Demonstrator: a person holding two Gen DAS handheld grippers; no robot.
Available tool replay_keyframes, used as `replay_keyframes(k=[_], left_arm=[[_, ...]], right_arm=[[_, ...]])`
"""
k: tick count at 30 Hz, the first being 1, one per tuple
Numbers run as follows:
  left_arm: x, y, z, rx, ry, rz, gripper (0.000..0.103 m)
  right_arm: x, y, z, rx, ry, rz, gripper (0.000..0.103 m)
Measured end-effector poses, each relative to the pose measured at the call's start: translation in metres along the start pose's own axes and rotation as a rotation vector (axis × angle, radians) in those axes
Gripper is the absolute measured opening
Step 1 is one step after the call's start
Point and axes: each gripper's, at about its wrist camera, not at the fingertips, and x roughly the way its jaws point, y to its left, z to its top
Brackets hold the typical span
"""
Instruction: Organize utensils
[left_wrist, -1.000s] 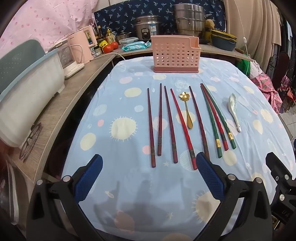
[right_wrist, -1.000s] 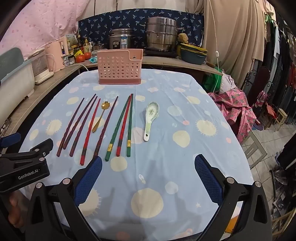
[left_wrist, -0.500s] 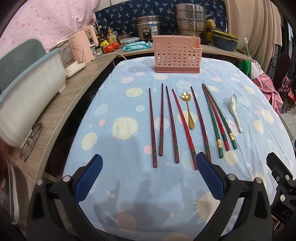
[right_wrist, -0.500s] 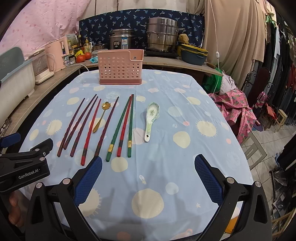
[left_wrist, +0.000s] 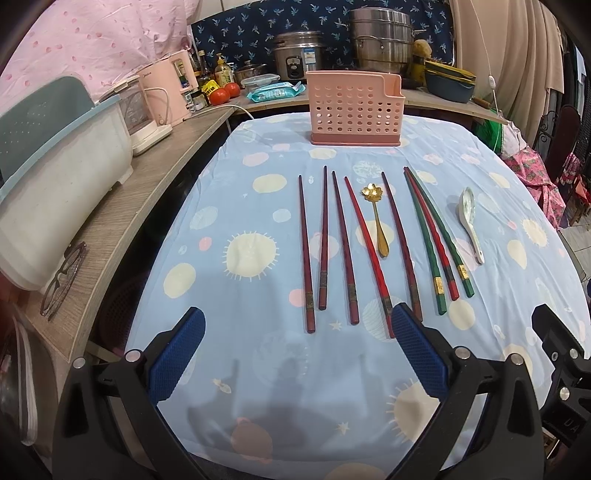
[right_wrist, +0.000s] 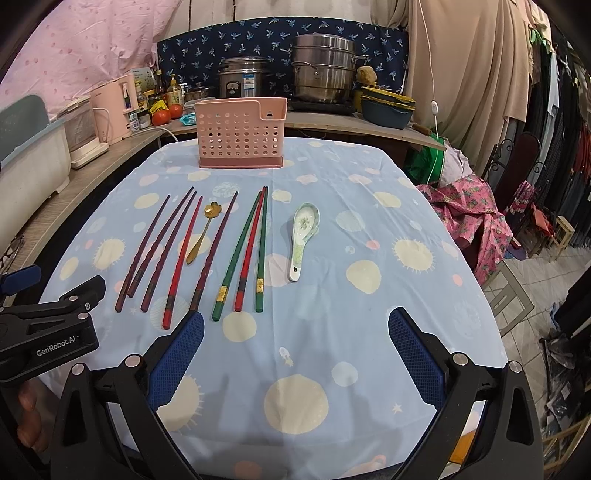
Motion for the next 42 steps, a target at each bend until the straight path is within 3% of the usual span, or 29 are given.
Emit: replay_keyframes(k=[42], left_arm=[[-0.001,0.0024,-0.0017,-0.007,0.001,0.001,0.096]], right_arm=[[-0.0006,-0.001,-0.001,0.003,-0.001,0.003,0.096]])
